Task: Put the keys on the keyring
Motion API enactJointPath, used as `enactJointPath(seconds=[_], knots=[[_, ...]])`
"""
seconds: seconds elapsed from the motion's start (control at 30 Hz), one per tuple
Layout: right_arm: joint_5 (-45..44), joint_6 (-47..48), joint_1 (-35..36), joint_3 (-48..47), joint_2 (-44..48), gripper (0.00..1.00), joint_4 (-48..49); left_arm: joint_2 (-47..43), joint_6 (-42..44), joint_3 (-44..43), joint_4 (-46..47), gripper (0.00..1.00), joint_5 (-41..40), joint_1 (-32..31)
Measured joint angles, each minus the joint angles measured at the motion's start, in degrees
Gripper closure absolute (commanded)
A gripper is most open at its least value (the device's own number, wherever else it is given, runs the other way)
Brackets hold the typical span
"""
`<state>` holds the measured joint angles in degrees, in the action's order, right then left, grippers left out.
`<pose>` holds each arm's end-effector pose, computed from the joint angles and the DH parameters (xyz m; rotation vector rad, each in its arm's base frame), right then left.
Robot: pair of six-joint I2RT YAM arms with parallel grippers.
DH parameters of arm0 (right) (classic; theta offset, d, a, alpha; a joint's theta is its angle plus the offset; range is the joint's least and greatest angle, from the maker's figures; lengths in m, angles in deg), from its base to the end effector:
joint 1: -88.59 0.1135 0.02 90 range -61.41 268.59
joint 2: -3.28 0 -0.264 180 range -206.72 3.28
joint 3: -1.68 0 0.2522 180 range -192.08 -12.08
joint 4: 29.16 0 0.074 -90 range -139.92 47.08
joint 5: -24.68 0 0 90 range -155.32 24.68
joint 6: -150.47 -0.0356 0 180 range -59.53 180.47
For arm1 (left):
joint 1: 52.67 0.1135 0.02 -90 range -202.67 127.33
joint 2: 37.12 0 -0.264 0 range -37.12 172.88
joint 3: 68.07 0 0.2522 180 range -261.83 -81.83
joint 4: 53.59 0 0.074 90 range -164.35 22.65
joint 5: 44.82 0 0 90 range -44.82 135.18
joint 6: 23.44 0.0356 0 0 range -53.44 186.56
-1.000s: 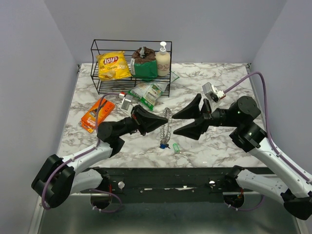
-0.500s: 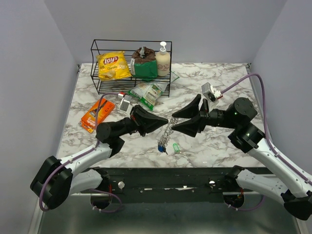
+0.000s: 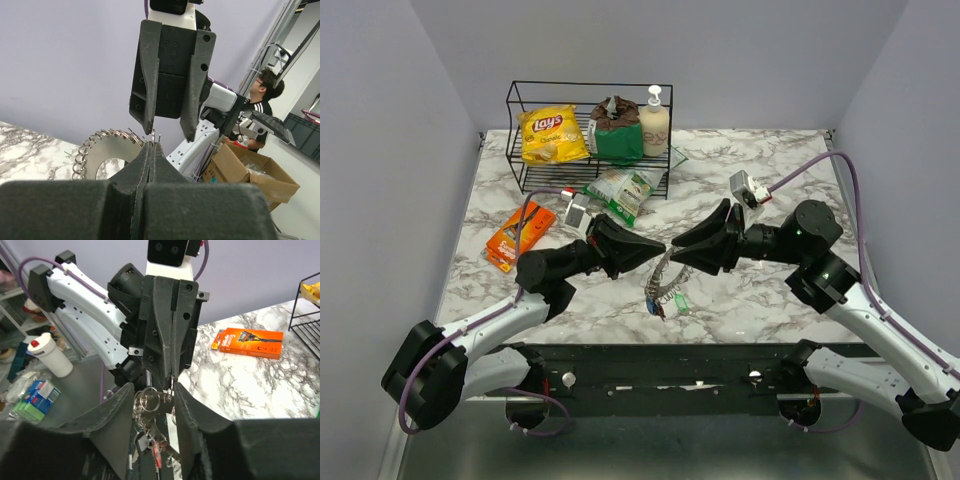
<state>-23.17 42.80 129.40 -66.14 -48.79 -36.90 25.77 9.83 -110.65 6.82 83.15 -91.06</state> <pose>0.1357 0.1487 0.4042 -0.9402 1.3190 1.3302 0.1544 -0.1502 0.3267 0.5560 1.0767 -1.7717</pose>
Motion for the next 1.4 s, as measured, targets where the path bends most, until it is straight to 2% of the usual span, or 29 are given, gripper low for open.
enactJointPath(seconds=[0.27, 0.37, 0.47, 0.57, 0.8, 1.4], knots=[[-0.1, -0.1, 0.0, 0.2, -0.4, 0.61, -0.2, -0.1, 0.0, 0.0, 0.0, 1.00, 0.0, 0.0], [-0.1, -0.2, 0.0, 0.2, -0.6, 0.67, -0.2, -0.3, 0.0, 0.0, 0.0, 1.00, 0.0, 0.0], [-0.1, -0.3, 0.0, 0.2, -0.9, 0.69, -0.2, -0.4, 0.0, -0.4, -0.1, 1.00, 0.1, -0.1], [-0.1, -0.3, 0.0, 0.2, -1.1, 0.75, -0.2, -0.4, 0.1, -0.6, -0.2, 1.00, 0.2, -0.3], [-0.1, -0.3, 0.0, 0.2, -1.4, 0.99, -0.3, -0.4, 0.1, -0.8, -0.1, 1.00, 0.3, -0.7], [0.5, 0.8, 0.1, -1.2, -1.4, 0.99, -2.8, -1.6, 2.6, -0.8, -0.2, 1.00, 1.1, -1.1]])
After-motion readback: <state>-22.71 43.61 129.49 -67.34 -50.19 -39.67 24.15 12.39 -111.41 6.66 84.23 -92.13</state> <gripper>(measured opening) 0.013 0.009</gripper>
